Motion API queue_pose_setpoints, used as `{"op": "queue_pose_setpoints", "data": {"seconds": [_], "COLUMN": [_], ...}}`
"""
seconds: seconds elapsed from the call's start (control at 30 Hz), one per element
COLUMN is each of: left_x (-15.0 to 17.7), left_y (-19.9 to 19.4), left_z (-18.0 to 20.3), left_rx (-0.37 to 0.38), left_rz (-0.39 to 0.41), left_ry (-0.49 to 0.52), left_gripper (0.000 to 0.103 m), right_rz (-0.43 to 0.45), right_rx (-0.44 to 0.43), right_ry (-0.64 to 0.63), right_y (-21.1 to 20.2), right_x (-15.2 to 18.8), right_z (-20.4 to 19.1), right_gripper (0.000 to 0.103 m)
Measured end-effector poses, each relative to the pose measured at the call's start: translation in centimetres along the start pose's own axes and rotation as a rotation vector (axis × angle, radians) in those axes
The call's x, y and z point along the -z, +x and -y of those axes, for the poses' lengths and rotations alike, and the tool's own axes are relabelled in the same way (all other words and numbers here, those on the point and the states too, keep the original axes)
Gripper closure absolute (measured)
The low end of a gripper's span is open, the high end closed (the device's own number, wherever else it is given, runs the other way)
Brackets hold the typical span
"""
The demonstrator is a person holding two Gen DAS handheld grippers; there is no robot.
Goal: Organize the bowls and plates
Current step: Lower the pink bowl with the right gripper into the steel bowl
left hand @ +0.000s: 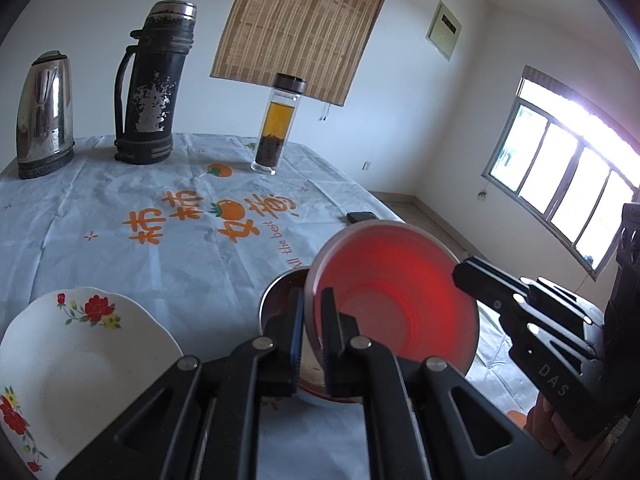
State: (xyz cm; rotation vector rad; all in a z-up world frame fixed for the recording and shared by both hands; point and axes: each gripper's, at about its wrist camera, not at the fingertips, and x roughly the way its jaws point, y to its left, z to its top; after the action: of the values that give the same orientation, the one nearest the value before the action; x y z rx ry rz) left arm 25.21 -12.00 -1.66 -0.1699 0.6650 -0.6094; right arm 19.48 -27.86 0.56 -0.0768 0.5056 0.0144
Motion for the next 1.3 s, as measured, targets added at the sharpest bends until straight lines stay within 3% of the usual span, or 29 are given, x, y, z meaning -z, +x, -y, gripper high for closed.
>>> {"op": "queue_pose_setpoints", "data": {"seconds": [0.43,1.3], "left_x": [0.3,0.7], "left_y": [0.6,2.7], "left_z": [0.4,-0.2], "left_rx": [-0.001,-0.015], "left_rz": [-0.016,-0.086], "left_ry": [0.012,-0.005], "left_gripper": [0.098,0.098], "right_rz": [-0.078,-0.121], "right_rx": [0.009,0.022], "right_ry": [0.028,0.001], "right_y": [3.1,5.1], "right_x": [0.9,0.4], "right_z": [1.1,1.2], "right_gripper": [0.095,0.095]}}
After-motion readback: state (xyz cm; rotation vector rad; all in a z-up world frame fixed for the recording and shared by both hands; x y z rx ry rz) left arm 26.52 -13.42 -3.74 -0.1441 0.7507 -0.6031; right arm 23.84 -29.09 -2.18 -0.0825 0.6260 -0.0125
